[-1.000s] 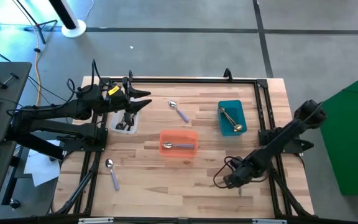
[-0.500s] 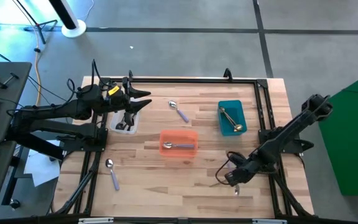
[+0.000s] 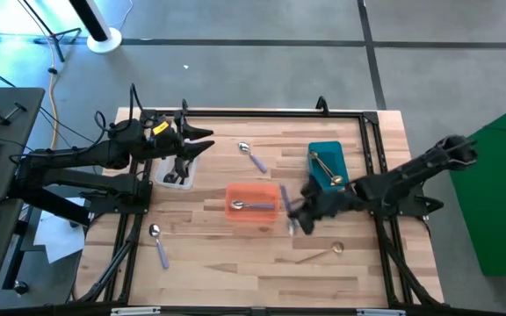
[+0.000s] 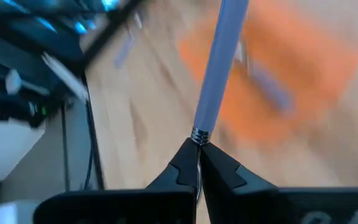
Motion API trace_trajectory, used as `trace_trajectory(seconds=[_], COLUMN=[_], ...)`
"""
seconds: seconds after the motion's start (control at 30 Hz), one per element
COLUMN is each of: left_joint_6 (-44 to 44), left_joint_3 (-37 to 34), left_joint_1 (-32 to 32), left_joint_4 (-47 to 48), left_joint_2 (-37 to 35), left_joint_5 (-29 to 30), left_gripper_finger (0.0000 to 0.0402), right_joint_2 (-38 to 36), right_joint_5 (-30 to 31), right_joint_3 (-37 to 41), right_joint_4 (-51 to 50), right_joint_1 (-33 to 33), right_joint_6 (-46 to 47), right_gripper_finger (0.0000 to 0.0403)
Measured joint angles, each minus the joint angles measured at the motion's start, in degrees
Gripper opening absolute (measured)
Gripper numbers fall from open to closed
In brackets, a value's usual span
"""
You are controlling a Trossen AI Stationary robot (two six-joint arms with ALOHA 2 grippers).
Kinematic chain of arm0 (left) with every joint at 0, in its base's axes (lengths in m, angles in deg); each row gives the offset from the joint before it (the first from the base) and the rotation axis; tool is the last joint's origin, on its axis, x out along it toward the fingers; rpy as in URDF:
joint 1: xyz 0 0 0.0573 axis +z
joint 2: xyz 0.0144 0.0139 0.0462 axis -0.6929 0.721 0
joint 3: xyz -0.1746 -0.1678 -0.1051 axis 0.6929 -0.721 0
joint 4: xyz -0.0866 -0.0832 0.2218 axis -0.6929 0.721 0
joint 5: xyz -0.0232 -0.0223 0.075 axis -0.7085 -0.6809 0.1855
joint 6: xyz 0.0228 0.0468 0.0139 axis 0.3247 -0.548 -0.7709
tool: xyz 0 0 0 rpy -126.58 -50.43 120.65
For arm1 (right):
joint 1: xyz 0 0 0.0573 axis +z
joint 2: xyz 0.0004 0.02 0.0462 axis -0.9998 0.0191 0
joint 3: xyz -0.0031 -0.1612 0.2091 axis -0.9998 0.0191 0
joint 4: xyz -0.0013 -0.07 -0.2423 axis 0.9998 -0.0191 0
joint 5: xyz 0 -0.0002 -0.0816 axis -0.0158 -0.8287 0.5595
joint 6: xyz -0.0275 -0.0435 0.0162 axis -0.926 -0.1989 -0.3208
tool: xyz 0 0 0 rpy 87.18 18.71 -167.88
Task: Sort silverware by color (type)
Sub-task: Put the bottom right violet spoon into the orange bin
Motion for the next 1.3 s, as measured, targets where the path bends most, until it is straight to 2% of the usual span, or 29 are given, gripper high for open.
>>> trace_trajectory(seconds=[0.23,0.43,0.6,0.83,1.3], left_joint_6=[6.7,7.6,7.6,7.6,7.5], left_joint_3=[0.0,0.0,0.0,0.0,0.0], left_joint_1=[0.0,0.0,0.0,0.0,0.0], left_joint_4=[-0.1,-0.4,-1.7,-1.7,-1.5], left_joint_2=[0.0,0.0,0.0,0.0,0.0], left_joint_5=[-0.1,-0.1,-0.1,-0.1,0.0], left_gripper_finger=[0.0131,0.0131,0.0131,0.0131,0.0131], right_joint_2=[0.0,0.0,0.0,0.0,0.0], right_joint_5=[-1.5,-4.0,-7.1,-9.0,-9.4], right_joint_3=[-0.3,-6.6,-11.5,-14.0,-14.0], right_joint_4=[17.7,14.6,12.6,12.6,12.6], right_joint_1=[-11.3,-16.5,-20.1,-21.8,-21.8], right_joint_6=[-21.8,-35.5,-43.2,-50.8,-51.1], right_gripper_finger=[0.0000,0.0000,0.0000,0.0000,0.0000])
